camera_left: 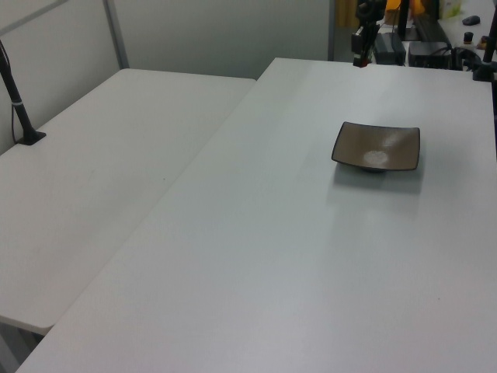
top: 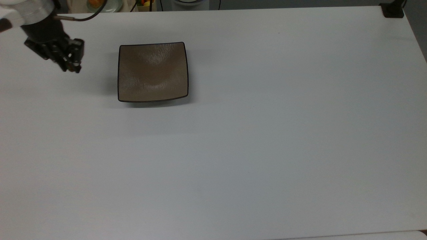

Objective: Strawberries on a ceramic plate
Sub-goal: 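Carry the held strawberry over the brown ceramic plate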

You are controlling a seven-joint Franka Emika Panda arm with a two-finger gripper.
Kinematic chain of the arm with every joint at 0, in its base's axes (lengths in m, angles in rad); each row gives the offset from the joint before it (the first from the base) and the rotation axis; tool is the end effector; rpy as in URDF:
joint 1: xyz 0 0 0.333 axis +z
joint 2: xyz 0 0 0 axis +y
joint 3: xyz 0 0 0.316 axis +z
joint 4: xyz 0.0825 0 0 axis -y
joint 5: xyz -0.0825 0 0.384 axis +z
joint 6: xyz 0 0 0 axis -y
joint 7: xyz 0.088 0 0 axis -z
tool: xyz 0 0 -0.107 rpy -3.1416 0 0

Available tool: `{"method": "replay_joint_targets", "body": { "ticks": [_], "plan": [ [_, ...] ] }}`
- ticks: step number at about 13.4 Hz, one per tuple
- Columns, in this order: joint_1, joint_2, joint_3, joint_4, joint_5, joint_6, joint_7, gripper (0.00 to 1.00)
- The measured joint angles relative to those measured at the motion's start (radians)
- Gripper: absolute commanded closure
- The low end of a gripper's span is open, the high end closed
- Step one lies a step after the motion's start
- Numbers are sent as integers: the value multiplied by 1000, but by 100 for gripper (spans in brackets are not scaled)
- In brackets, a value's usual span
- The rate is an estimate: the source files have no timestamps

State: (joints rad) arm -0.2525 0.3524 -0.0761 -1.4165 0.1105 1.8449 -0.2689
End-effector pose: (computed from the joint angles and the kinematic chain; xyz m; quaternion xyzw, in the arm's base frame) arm 0.6442 -0.2022 0.5072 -0.9976 0.0399 -0.0487 0.0276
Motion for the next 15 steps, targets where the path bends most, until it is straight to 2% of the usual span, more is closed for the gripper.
{"method": "replay_joint_targets", "body": {
  "ticks": [4,7,12,15],
  "plan": [
    [123,-127,1,-156,0,-41,0,90],
    [204,-180,0,-298,-20,-47,0,90],
    [245,-182,-1,-443,-69,-46,0,90],
    [245,-179,-2,-532,-98,58,0,90]
  ]
}}
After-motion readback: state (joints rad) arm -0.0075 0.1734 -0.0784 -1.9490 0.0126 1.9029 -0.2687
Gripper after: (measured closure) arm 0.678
